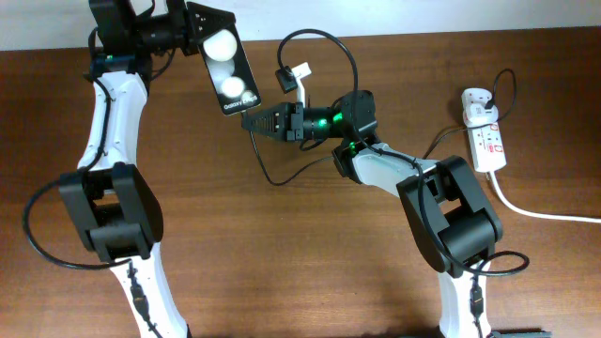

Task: Plug charger to phone and switch on socket
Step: 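Push the plug into the phone's port with the right gripper, then release the plug and withdraw the right gripper to the right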

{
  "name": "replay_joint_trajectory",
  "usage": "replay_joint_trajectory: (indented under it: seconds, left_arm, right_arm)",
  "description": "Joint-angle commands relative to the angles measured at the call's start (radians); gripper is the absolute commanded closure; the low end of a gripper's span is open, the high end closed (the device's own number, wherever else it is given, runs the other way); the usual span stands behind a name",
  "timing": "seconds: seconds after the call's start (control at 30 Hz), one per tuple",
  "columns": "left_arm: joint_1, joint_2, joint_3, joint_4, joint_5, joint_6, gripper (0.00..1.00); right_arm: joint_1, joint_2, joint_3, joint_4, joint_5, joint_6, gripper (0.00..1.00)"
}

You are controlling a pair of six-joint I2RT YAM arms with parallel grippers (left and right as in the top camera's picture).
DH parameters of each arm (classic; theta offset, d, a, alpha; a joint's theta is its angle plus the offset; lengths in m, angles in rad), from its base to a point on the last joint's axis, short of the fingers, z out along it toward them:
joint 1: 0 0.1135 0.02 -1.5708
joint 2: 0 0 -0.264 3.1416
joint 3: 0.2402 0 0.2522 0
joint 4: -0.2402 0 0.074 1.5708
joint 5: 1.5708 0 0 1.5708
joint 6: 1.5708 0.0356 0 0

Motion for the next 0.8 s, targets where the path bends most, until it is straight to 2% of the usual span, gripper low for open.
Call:
replay_joint_trajectory:
  seconds: [0.0, 0.43, 0.47, 0.5, 0.57, 0.6, 0.63, 0.7, 0.73, 0.77]
  left_arm:
    - [-0.016, -0.034, 0.007, -0.006, 0.141, 0.019, 1.00]
    - [-0.016, -0.035, -0.010, -0.006, 0.141, 0.020, 1.00]
    - [-0.015, -0.034, -0.010, -0.006, 0.141, 0.020, 1.00]
    - [-0.015, -0.035, -0.010, -0.006, 0.141, 0.020, 1.00]
    - [-0.008, -0.035, -0.010, -0.006, 0.139, 0.020, 1.00]
    - [0.000, -0.035, -0.010, -0.005, 0.139, 0.020, 1.00]
    - [0.008, -0.034, -0.010, -0.005, 0.139, 0.020, 1.00]
    - [0.031, -0.035, -0.010, -0.005, 0.139, 0.020, 1.00]
    - [0.045, -0.035, -0.010, -0.006, 0.140, 0.020, 1.00]
    - [0.059, -0.035, -0.010, -0.006, 0.140, 0.020, 1.00]
  right_arm:
    - [-0.015, 0.003, 0.016, 0.010, 0.151, -0.003, 0.96]
    - [-0.034, 0.003, 0.016, 0.011, 0.179, 0.012, 0.95]
    - [-0.034, 0.003, 0.016, 0.011, 0.179, 0.012, 0.84]
    - [-0.034, 0.003, 0.016, 0.011, 0.177, 0.012, 0.78]
    - [-0.034, 0.003, 0.016, 0.011, 0.176, 0.012, 0.76]
    - [-0.034, 0.003, 0.016, 0.011, 0.175, 0.012, 0.73]
    - [-0.033, 0.003, 0.016, 0.011, 0.172, 0.012, 0.61]
    - [-0.034, 0.003, 0.016, 0.012, 0.159, 0.012, 0.30]
    - [-0.034, 0.003, 0.016, 0.015, 0.153, 0.012, 0.09]
    - [-0.034, 0.003, 0.016, 0.015, 0.145, 0.012, 0.01]
